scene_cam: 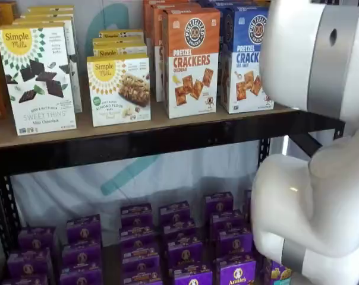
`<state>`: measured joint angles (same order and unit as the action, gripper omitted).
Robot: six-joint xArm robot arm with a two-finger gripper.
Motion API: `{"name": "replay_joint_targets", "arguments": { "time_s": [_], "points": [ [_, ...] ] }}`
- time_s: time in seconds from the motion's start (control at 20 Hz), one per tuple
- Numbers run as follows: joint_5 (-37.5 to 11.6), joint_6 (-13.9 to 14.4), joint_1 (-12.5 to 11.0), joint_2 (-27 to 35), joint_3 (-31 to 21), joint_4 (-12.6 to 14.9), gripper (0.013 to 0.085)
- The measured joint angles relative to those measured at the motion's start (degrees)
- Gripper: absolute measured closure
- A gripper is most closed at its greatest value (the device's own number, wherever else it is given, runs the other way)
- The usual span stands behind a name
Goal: Retrieve the yellow and white box located on the top shelf, the sixth one from the left
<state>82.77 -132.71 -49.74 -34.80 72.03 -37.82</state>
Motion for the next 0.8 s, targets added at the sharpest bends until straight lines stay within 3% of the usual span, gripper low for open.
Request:
{"name": "replay_joint_targets", "arguments": {
  "time_s": [0.15, 0.35, 0.6, 0.8],
  "points": [
    [-2.2, -0.9, 1.3, 1.3, 0.9, 2.6, 0.0130],
    [-3.3, -0.9, 2.3, 4.5, 3.5, 3.8, 0.0130],
    [0.0, 1.9, 5.2, 10.6, 10.6, 10.0, 0.0130],
    [2.1, 4.1, 7.1, 13.7, 14.2, 12.7, 0.0130]
  ]
}}
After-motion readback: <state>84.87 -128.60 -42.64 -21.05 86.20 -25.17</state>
